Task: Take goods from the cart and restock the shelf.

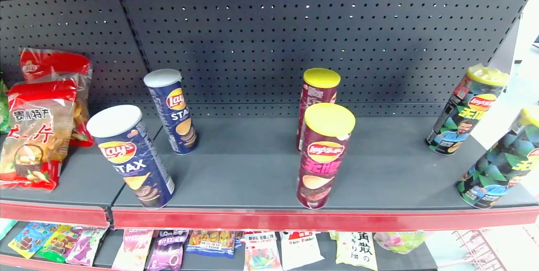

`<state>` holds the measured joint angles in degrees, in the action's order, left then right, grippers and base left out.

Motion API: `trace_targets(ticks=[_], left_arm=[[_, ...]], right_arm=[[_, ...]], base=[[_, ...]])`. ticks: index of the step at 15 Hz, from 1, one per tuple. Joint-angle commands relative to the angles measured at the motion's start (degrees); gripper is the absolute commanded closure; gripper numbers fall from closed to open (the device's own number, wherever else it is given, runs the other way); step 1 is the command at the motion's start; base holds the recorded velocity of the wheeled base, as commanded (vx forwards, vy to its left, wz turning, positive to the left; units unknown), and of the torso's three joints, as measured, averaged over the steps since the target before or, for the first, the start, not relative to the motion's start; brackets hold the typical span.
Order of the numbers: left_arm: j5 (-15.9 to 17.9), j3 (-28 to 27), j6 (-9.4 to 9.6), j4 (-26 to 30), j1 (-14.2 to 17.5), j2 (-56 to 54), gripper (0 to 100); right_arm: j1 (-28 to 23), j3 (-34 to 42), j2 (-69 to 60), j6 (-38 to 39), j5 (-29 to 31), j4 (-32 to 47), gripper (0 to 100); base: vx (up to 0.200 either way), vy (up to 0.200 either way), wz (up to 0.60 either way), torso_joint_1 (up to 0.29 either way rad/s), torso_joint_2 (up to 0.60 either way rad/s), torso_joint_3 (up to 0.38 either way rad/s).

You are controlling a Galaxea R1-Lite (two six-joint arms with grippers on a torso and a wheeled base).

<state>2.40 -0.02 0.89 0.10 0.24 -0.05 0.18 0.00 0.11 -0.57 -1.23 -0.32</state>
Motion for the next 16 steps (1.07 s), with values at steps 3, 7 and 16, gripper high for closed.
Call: trace_targets(ticks=[3,7,16], left_arm=[[-0.03,0.02,-0.01,-0.01,0.02,0.05,0],[0.06,0.02,-0.1,-0.01,0.02,0.05,0],[-0.03,0.02,-0.19,-0.01,0.02,0.05,0]], right_arm=[[-0.01,0.0,-0.02,-0.04,0.0,-0.03,0],[-0.01,0.0,-0.02,-0.04,0.09,-0.03,0],[-0.01,0.0,-0.02,-0.13,0.09,-0.03,0]], base=[[0.0,-0.2,0.0,-0.001,0.0,0.004],[0.0,-0.1,0.0,0.001,0.0,0.002],[0.0,0.0,0.0,0.0,0.0,0.0]])
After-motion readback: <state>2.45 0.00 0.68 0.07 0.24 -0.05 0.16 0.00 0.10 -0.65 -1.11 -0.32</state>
